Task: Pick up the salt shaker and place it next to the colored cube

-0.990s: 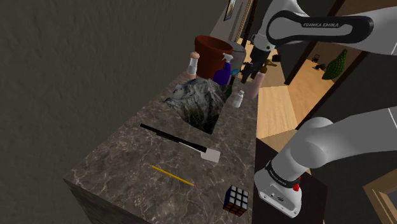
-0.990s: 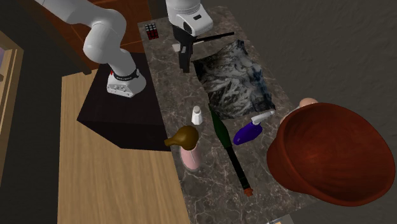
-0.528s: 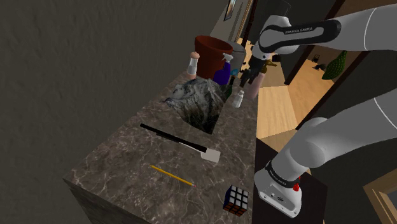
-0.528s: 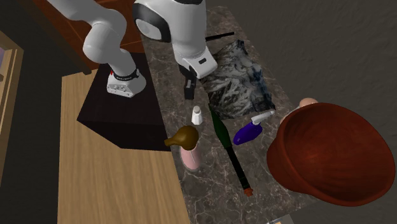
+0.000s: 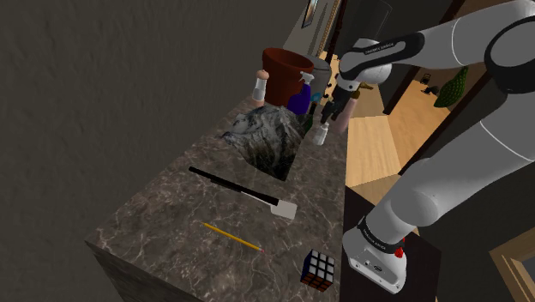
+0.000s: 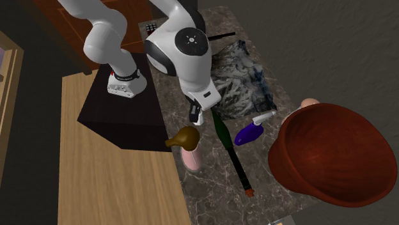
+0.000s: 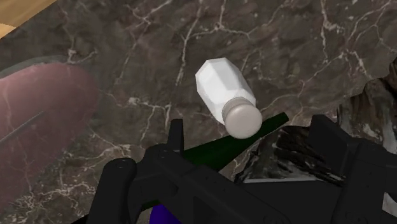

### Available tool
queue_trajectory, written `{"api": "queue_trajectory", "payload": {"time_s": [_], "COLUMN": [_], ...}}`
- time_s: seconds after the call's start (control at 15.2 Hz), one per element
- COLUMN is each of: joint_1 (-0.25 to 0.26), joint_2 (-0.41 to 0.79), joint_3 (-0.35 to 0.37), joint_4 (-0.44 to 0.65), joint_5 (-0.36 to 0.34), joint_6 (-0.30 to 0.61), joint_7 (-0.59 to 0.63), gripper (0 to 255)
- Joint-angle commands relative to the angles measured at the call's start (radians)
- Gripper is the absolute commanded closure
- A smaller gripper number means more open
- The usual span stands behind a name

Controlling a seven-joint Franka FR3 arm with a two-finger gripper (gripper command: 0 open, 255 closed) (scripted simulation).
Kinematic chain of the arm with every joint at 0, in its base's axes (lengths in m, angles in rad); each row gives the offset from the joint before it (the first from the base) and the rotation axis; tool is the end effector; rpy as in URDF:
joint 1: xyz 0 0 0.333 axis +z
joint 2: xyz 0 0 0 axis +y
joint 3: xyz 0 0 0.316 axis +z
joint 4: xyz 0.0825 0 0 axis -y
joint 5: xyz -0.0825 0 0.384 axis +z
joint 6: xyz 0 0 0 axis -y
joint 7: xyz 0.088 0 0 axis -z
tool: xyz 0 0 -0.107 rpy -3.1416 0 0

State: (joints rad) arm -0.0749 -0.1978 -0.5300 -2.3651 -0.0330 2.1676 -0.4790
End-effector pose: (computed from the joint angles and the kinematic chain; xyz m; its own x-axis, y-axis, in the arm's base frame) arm 0.3870 -0.2713 0.3917 0.9952 -0.0974 0.0117 -0.0963 -0.9925 -0.0758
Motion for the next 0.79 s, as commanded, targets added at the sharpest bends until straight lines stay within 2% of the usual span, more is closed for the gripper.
{"api": "queue_trajectory", "payload": {"time_s": [0.0,0.26,0.73], "joint_1": [0.001,0.006,0.006], "joint_2": [0.017,0.047,0.047], "joint_3": [-0.006,-0.011,-0.011], "joint_4": [-0.012,-0.037,-0.037], "joint_5": [0.01,0.027,0.027], "joint_6": [0.028,0.079,0.079], "joint_7": [-0.011,-0.024,-0.024], "gripper": [0,0,0]}}
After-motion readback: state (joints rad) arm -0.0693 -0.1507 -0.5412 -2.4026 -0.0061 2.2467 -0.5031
